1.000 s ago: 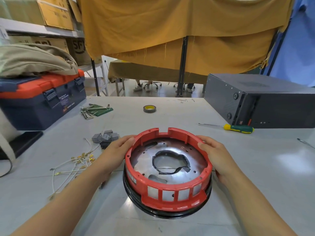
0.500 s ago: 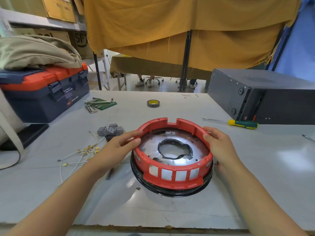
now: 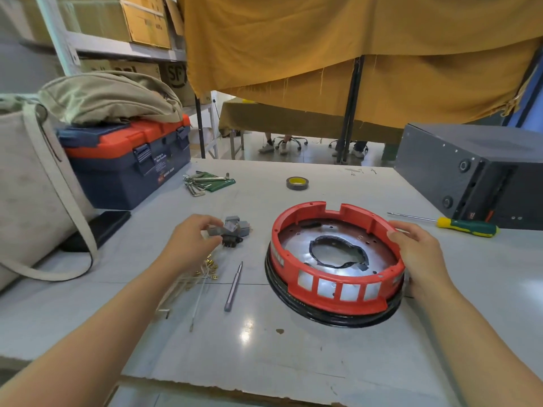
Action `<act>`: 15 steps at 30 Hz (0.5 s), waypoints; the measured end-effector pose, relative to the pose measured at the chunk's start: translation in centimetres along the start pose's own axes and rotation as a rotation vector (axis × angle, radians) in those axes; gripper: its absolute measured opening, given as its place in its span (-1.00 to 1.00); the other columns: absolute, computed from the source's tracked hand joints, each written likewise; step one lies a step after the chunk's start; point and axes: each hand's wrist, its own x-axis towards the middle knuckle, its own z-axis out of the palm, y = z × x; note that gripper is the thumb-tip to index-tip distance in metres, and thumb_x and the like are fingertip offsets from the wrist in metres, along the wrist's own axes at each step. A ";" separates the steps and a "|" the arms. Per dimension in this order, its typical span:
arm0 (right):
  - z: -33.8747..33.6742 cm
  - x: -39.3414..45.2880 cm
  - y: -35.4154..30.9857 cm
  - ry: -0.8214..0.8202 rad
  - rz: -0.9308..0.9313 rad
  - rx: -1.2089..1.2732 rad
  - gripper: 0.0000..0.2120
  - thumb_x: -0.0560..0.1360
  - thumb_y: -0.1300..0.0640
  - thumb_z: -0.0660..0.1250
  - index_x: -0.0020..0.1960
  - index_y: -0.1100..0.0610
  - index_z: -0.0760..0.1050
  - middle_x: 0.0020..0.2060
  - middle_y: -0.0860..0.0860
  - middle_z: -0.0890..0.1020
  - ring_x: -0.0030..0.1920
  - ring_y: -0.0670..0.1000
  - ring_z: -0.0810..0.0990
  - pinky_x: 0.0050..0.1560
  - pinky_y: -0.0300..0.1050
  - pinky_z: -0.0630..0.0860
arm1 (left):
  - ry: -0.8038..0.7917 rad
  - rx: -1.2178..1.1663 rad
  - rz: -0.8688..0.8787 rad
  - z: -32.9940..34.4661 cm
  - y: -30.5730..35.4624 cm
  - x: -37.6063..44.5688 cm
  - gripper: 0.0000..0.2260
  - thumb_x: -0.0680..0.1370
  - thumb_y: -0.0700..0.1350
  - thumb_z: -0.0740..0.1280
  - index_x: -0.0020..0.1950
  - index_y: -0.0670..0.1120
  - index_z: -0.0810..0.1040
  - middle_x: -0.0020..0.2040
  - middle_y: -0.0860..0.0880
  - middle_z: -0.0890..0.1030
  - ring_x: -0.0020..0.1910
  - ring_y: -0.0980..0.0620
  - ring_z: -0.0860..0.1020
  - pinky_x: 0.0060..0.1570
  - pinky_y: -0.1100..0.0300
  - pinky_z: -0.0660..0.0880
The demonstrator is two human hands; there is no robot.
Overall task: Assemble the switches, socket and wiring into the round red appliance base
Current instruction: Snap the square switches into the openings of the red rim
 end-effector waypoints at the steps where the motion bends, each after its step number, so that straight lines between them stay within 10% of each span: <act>1: 0.2 0.2 0.1 -0.001 0.013 0.016 -0.80 0.45 0.22 0.31 -0.03 0.00 0.62 -0.04 0.06 0.67 -0.03 0.11 0.65 0.10 0.14 0.56 | -0.019 0.035 0.012 0.1 -0.1 0.5 -0.75 0.51 -0.19 0.34 0.17 -0.01 0.56 0.20 -0.06 0.51 0.17 -0.03 0.46 0.16 0.13 0.38; 15: -0.1 1.2 1.4 -0.135 0.024 0.181 -0.83 0.52 0.14 0.29 0.03 0.07 0.63 -0.05 0.06 0.70 -0.02 0.06 0.67 0.06 0.02 0.55 | -0.026 0.422 0.216 4.1 1.1 5.0 -0.71 0.54 -0.05 0.28 0.26 -0.02 0.52 0.23 -0.02 0.54 0.21 -0.12 0.37 0.12 0.04 0.35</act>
